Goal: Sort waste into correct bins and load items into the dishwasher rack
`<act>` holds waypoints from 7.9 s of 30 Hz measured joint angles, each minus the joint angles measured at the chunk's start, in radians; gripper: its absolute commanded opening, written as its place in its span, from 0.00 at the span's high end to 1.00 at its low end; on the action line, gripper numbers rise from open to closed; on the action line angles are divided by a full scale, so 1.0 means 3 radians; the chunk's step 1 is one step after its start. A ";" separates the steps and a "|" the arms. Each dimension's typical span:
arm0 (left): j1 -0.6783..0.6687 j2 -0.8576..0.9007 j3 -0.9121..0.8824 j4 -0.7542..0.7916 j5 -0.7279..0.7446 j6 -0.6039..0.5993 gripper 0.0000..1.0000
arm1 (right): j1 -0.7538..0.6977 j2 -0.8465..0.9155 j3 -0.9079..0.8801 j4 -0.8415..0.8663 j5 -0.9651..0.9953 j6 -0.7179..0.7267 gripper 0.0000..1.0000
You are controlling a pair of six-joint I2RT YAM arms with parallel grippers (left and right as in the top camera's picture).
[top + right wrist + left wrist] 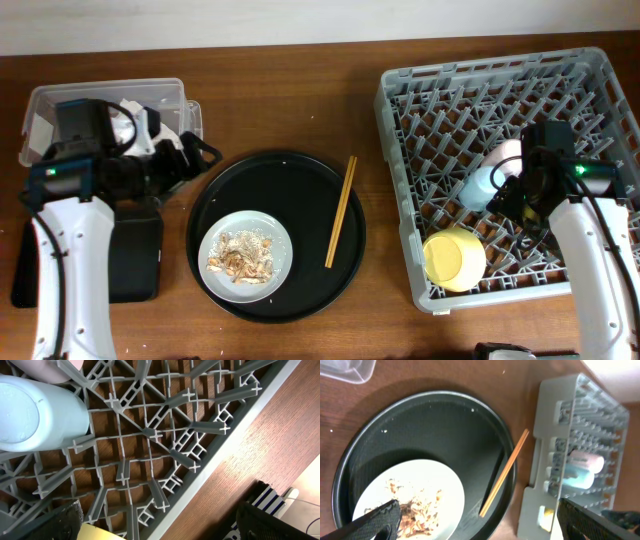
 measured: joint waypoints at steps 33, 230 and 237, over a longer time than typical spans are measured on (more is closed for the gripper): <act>-0.1198 0.0930 -0.0001 0.0465 -0.1202 0.0037 0.01 | 0.0000 0.0000 0.0000 0.0000 0.0000 0.0003 0.01; 0.1088 0.0304 0.0252 -0.0652 -0.1247 -0.0131 0.01 | 0.2776 0.1859 0.0038 0.2035 -0.0904 0.0535 0.96; 0.1088 0.0304 0.0252 -0.0652 -0.1247 -0.0131 0.01 | 0.2753 0.1853 0.0039 0.2005 -0.0984 0.0490 0.96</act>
